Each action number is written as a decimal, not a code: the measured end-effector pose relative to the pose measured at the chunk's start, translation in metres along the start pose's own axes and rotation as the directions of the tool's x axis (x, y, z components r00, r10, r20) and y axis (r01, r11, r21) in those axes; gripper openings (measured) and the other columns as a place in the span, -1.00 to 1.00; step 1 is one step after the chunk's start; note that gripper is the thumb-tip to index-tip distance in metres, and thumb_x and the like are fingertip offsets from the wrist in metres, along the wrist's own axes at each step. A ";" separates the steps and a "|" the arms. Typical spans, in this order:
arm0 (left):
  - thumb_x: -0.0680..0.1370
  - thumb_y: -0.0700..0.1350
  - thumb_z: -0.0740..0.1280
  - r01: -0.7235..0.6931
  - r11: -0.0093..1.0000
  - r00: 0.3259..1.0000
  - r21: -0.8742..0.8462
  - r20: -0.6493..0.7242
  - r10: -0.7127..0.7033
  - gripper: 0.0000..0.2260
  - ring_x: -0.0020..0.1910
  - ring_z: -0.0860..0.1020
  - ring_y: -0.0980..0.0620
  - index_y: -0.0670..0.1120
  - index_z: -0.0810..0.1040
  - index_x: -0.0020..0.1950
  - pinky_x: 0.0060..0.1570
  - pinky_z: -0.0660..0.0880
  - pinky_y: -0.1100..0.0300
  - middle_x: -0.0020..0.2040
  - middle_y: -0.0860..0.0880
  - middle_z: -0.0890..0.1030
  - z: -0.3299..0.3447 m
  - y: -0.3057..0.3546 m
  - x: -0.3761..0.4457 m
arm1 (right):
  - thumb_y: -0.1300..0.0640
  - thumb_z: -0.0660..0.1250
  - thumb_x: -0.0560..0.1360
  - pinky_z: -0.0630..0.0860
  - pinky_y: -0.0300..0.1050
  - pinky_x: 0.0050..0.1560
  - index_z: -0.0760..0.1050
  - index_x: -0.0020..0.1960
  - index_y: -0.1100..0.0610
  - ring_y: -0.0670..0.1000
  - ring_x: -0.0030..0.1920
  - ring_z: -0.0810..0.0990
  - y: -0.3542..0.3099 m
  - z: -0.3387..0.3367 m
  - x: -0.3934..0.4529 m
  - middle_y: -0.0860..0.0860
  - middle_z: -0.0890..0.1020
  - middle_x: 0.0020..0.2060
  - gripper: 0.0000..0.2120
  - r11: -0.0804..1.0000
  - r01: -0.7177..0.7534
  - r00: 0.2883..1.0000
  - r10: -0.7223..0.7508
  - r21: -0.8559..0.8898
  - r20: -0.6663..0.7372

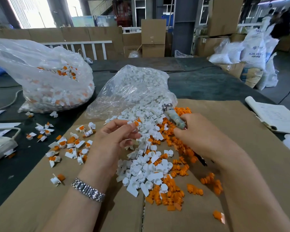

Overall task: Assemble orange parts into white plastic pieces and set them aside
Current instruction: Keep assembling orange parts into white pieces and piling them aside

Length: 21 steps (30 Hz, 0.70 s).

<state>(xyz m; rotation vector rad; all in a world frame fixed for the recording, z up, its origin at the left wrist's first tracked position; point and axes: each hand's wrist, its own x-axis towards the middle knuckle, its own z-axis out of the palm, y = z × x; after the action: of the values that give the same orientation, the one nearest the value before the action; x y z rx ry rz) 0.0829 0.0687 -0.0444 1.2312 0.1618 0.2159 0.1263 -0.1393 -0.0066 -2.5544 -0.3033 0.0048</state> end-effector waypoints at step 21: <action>0.52 -0.27 0.46 -0.065 0.998 0.997 -0.026 0.030 0.066 -0.92 -0.22 0.66 -0.01 -0.22 0.62 -0.01 -0.35 0.53 0.27 -0.12 -0.15 0.68 0.000 -0.003 -0.002 | -0.15 0.17 0.65 0.44 0.12 -0.26 0.40 -0.13 0.16 0.08 -0.30 0.40 -0.040 0.009 -0.017 0.14 0.44 -0.28 -0.61 0.985 0.162 0.917 -0.171 0.054 0.359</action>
<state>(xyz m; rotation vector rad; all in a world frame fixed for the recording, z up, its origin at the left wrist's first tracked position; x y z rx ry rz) 0.0816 0.0668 -0.0474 1.2155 0.0917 0.2548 0.1005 -0.1052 0.0060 -2.4851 -0.6584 0.4189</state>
